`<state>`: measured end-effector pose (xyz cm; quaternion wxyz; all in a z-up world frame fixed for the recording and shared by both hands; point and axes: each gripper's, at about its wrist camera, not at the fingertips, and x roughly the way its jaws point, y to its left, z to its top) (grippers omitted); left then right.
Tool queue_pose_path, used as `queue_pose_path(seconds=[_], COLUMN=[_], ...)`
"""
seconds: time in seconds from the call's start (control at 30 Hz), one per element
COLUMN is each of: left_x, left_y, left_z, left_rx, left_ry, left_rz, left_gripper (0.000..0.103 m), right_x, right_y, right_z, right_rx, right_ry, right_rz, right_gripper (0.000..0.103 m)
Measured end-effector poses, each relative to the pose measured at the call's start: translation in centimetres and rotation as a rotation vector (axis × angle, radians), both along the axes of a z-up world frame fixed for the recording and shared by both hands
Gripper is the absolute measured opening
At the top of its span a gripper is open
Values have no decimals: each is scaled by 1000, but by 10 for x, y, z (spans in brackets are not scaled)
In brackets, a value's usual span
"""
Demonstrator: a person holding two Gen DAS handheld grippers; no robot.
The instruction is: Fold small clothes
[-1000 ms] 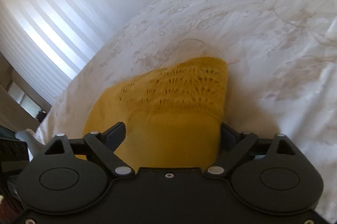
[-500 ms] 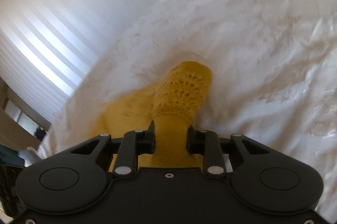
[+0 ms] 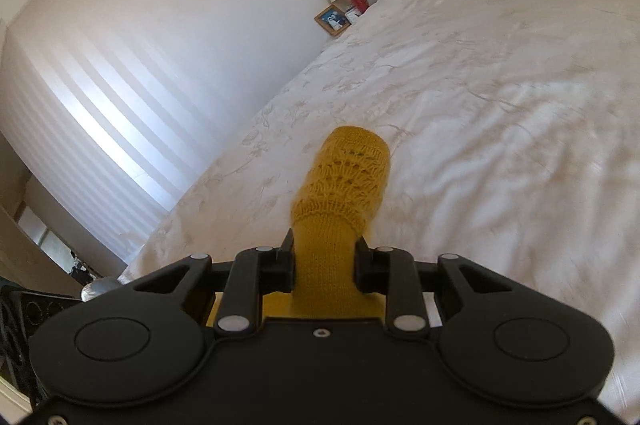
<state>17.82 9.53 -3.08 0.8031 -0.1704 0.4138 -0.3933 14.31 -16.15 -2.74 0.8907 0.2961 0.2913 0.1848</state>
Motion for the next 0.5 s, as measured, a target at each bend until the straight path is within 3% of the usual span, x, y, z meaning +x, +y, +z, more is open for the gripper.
queue_pose_path(seconds=[0.27,0.4,0.5], left_x=[-60,-84,-92], left_y=[-8,-10,-17], left_z=[-4,-28,-65], left_rx=[1,52,172], left_ry=[5,27,62], left_rz=[-96,-76,-43], left_gripper=[13,14,15], right_x=[-75,-89,-82], right_y=[-14,-24,-34], right_z=[-3,-25,-60], right_rx=[44,-56,-176], right_ry=[16,44,145], right_rz=[-8,-56,-140], right_gripper=[36,36,39])
